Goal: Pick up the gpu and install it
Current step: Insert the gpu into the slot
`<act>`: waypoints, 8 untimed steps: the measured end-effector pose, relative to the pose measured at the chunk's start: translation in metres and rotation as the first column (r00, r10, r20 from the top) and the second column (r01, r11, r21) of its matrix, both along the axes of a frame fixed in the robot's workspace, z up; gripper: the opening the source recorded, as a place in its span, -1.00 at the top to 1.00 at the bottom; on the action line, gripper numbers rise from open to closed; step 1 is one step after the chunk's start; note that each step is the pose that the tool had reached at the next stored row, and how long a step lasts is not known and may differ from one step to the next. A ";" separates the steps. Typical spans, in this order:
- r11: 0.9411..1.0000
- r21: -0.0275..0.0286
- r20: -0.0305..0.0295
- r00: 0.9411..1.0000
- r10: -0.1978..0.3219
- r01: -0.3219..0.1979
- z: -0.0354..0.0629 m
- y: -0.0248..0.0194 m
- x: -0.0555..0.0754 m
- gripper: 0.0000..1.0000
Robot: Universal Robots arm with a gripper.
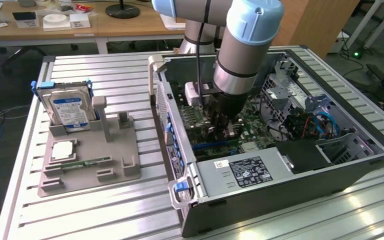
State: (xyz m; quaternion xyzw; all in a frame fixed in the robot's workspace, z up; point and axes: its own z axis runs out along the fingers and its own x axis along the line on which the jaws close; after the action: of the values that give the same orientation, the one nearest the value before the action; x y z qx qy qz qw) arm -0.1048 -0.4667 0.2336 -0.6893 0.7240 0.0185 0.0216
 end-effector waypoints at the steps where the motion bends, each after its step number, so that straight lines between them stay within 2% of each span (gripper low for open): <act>1: 1.000 -0.004 -0.001 1.000 0.000 0.000 0.0000 0.0001 0.000 0.44; 3: 1.000 -0.018 -0.002 1.000 0.000 0.000 0.0001 0.0004 0.000 0.44; 4: 1.000 -0.021 -0.002 1.000 0.000 0.000 0.0000 0.0004 0.000 0.44; 8: 1.000 -0.021 -0.002 1.000 0.000 0.000 0.0001 0.0011 0.000 0.44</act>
State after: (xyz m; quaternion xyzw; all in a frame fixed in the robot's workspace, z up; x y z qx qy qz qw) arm -0.1048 -0.4656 0.2337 -0.6894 0.7242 0.0116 0.0134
